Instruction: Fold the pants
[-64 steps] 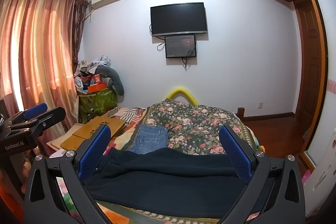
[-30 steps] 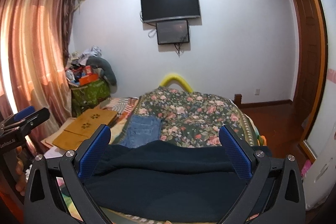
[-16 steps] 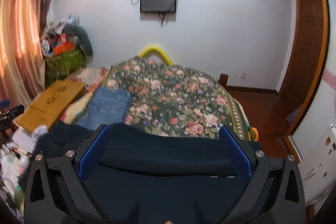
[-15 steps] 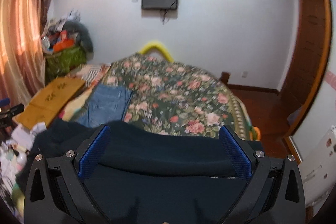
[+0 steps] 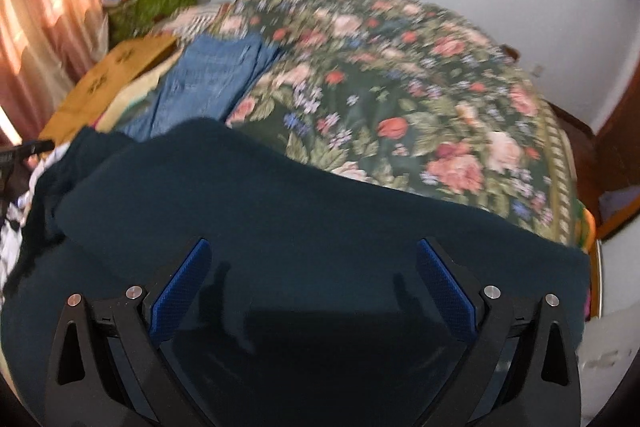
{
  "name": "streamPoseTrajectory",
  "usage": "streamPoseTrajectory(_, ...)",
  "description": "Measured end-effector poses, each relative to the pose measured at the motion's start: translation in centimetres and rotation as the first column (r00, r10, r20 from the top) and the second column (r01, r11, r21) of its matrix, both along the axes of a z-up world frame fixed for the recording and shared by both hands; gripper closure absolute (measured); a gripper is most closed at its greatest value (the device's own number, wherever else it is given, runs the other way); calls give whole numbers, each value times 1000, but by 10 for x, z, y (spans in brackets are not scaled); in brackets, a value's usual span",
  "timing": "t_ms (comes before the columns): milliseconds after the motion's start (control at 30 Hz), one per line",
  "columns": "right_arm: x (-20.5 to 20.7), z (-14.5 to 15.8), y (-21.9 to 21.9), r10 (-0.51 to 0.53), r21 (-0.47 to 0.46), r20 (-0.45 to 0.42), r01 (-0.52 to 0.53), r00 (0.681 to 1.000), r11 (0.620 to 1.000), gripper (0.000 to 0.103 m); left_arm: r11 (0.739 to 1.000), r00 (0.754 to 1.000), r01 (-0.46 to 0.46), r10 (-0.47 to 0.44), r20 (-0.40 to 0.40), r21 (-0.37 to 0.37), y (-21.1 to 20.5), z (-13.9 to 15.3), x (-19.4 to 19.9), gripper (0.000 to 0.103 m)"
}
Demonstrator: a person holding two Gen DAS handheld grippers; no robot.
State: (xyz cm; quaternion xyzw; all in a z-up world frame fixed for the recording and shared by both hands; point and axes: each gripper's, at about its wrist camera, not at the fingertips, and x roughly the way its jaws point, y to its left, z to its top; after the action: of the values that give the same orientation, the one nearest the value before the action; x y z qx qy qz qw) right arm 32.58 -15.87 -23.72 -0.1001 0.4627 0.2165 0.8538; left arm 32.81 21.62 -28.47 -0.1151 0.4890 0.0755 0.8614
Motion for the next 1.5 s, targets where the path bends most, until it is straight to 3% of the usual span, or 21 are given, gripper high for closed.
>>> streamPoseTrajectory(167, 36, -12, 14, 90, -61, 1, -89, 996, 994, 8, 998, 996, 1, -7, -88, -68, 18, -26, 38, 38)
streamPoseTrajectory(267, 61, -23, 19, 108, -32, -65, -110, 992, 993, 13, 993, 991, 0, -17, -135, -122, 23, -40, 52, 43)
streamPoseTrajectory(333, 76, -31, 24, 115, -48, -93, -120, 989, 992, 21, 990, 985, -12, -12, -171, -140, 26, -51, 61, 55)
streamPoseTrajectory(433, 90, -47, 28, 142, -24, -147, -147, 979, 989, 22, 987, 981, -42, 12, -192, -153, 32, -61, 68, 64)
streamPoseTrajectory(500, 96, -49, 23, 147, 43, -186, -142, 971, 989, 33, 984, 982, -61, 29, -189, -165, 37, -62, 69, 71)
streamPoseTrajectory(567, 94, -48, 20, 169, 104, -221, -149, 961, 983, 59, 981, 982, -75, 41, -186, -178, 41, -61, 67, 76)
streamPoseTrajectory(700, 81, -44, 25, 203, 104, -236, -183, 950, 978, 77, 985, 984, -82, 56, -170, -154, 38, -53, 66, 84)
streamPoseTrajectory(767, 78, -44, 23, 181, 114, -239, -158, 954, 981, 87, 991, 986, -89, 75, -147, -96, 33, -40, 63, 85)
streamPoseTrajectory(867, 80, -44, 18, 137, 122, -247, -110, 959, 986, 93, 996, 991, -84, 85, -99, 17, 29, -16, 62, 86)
streamPoseTrajectory(1000, 79, -27, 25, 125, 66, -150, -116, 981, 991, 94, 993, 995, -99, 100, -16, 67, 37, 23, 68, 87)
streamPoseTrajectory(1100, 87, -4, 32, 112, 38, -61, -110, 992, 993, 94, 990, 993, -114, 112, 21, 87, 43, 45, 78, 87)
streamPoseTrajectory(1267, 100, 43, 32, 66, 96, 60, -71, 996, 993, 94, 981, 987, -145, 133, 92, 127, 46, 78, 90, 87)
streamPoseTrajectory(1367, 94, 67, 30, 60, 148, 90, -73, 994, 986, 94, 985, 983, -130, 114, 145, 109, 47, 92, 79, 87)
streamPoseTrajectory(1500, 61, 76, 25, 96, 146, 93, -109, 991, 983, 95, 994, 982, -80, 65, 176, 81, 43, 98, 52, 87)
